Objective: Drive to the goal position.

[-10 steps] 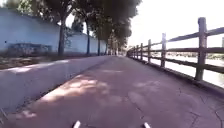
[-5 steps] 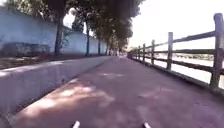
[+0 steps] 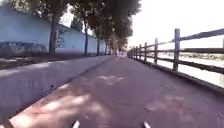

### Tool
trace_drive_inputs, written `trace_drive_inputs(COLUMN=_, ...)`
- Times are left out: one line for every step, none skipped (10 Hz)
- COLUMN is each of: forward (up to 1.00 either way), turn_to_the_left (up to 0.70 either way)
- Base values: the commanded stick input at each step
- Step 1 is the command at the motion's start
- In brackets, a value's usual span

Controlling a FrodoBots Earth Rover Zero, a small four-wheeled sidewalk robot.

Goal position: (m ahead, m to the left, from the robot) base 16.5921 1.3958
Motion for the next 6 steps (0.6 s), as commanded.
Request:
trace_drive_inputs(forward=0.85, turn_to_the_left=0.00)
trace_drive_inputs(forward=0.85, turn_to_the_left=0.00)
trace_drive_inputs(forward=0.85, turn_to_the_left=0.00)
trace_drive_inputs(forward=0.85, turn_to_the_left=0.00)
trace_drive_inputs(forward=0.85, turn_to_the_left=0.00)
trace_drive_inputs(forward=0.85, turn_to_the_left=0.00)
